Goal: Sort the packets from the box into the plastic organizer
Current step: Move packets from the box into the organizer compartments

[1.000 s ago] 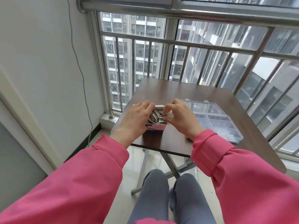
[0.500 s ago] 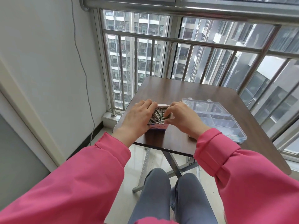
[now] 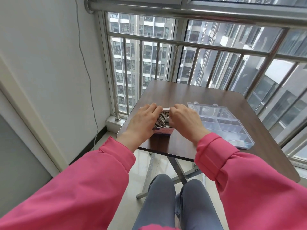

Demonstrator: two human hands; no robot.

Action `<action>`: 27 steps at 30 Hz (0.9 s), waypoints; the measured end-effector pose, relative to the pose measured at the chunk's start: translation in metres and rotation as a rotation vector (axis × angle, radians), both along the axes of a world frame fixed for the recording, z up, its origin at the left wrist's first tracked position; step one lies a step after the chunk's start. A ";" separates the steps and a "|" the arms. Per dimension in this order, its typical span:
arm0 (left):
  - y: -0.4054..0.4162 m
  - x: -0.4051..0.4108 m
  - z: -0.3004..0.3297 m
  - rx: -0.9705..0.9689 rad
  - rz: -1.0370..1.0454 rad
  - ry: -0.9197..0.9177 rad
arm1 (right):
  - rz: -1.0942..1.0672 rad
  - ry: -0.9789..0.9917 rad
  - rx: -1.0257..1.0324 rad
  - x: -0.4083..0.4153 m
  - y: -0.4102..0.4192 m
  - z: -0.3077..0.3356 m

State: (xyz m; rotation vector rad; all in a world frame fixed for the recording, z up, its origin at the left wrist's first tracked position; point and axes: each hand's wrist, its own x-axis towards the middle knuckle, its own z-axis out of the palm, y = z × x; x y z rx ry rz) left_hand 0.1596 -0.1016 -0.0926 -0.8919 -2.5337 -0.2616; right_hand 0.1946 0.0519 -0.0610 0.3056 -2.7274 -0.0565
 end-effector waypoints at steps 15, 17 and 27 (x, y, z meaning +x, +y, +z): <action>0.014 -0.032 0.028 -0.197 0.102 -0.392 | 0.025 0.055 -1.252 -0.006 0.031 0.013; 0.021 -0.027 0.026 -0.102 0.087 -0.408 | 0.055 -0.046 -1.454 -0.001 0.039 0.017; 0.100 0.012 0.041 0.554 -0.351 -0.851 | 0.054 -0.178 -1.593 0.027 0.091 0.014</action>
